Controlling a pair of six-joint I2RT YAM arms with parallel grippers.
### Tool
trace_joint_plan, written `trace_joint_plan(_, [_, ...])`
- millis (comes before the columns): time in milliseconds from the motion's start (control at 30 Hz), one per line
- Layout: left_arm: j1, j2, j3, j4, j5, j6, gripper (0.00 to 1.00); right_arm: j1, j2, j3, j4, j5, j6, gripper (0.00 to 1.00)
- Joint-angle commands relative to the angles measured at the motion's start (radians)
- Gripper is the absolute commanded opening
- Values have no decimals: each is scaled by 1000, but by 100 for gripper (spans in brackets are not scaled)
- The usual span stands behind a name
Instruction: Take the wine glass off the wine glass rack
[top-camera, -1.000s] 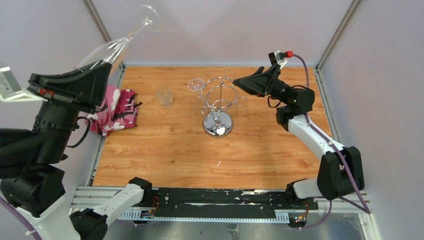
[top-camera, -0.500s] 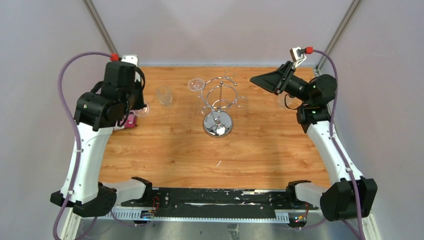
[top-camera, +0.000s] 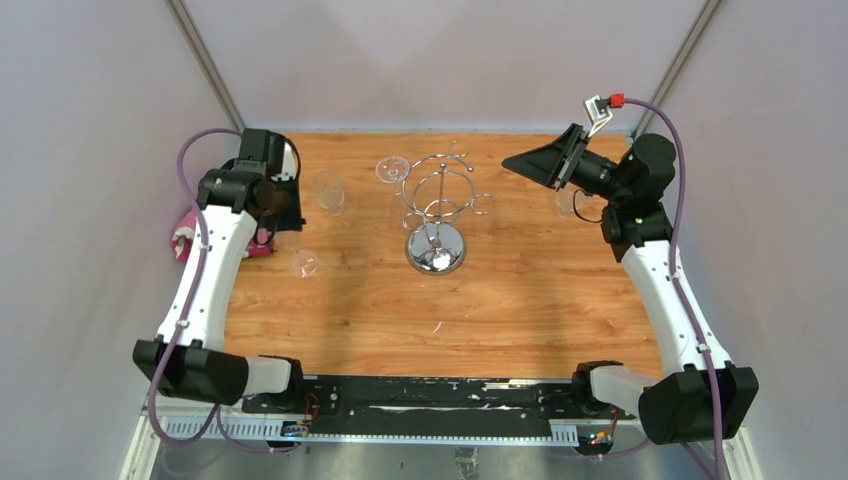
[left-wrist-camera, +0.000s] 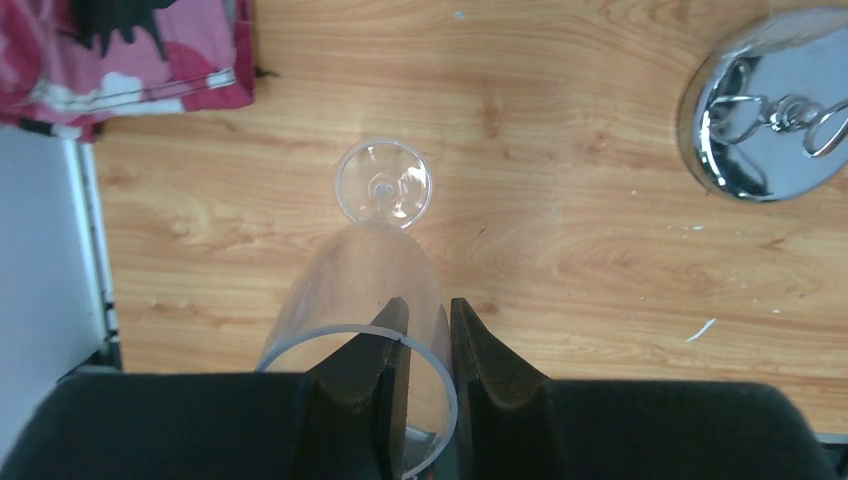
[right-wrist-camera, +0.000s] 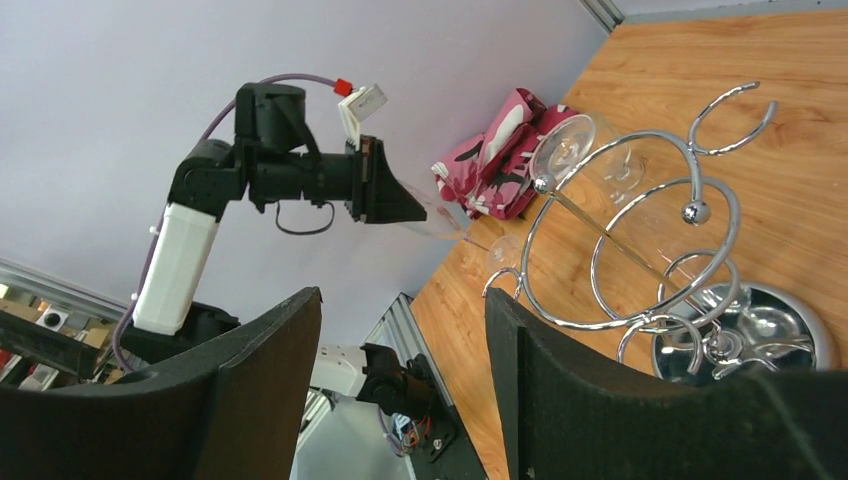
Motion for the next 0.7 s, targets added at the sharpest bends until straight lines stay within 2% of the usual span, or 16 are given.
trace_joint_plan(0, [49,87,28,119,146,29,0,-18,-8,47,-47,4,-55,65])
trace_joint_plan(133, [72,198,66,148,182,22,0,-24,-1,41,-50,1,-61,65])
trace_joint_plan(667, [125,397,181,192,87,21,0,-33,0,19,-9,3,-52,65])
